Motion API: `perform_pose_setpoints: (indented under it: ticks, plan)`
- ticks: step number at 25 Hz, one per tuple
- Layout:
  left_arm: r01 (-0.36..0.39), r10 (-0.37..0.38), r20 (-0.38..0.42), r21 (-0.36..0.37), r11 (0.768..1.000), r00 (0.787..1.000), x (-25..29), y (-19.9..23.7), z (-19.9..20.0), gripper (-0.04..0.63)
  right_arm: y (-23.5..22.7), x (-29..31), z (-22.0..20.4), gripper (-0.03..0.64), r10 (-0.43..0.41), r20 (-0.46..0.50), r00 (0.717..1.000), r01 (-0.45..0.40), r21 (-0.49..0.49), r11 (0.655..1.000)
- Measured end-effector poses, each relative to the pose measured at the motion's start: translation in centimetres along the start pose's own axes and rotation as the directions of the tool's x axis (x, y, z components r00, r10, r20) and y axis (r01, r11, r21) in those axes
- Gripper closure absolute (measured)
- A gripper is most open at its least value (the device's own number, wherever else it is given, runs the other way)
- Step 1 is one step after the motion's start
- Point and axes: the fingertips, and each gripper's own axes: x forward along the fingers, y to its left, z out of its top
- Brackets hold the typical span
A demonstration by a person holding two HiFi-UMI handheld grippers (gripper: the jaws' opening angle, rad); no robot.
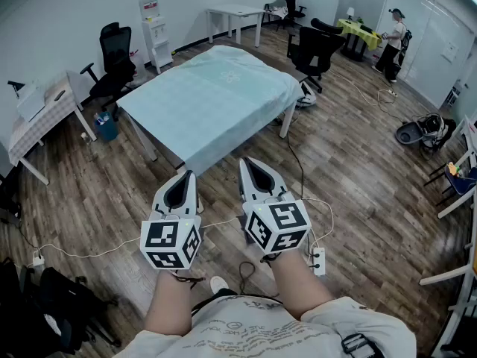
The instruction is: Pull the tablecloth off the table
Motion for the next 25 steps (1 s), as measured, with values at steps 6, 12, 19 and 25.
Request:
perform_pose_setpoints:
  ticks: [6, 12, 19, 25]
  plan:
    - [0.0, 0.0, -0.031, -0.007, 1.0, 1.0, -0.3, 0.1, -0.7, 0.584, 0.6, 0.3, -0.4, 0.604, 0.004, -0.01, 1.0, -0.003, 0.031, 1.0]
    - [0.003, -0.004, -0.033, -0.015, 1.0, 0.999, 0.2, 1.7, -0.7, 0.584, 2.1, 1.8, -1.3, 0.604, 0.037, -0.039, 0.999, -0.036, 0.012, 0.999]
    - [0.013, -0.013, -0.002, -0.01, 1.0, 1.0, 1.4, 5.5, 0.5, 0.584, 4.1, 5.3, -1.2, 0.604, 0.032, -0.036, 0.999, -0.033, -0.039, 0.999]
    - [0.035, -0.034, 0.01, -0.037, 0.999, 0.999, 1.5, 8.8, 0.2, 0.584, 5.8, 7.6, -2.1, 0.604, 0.008, -0.041, 0.999, -0.011, -0.073, 0.997]
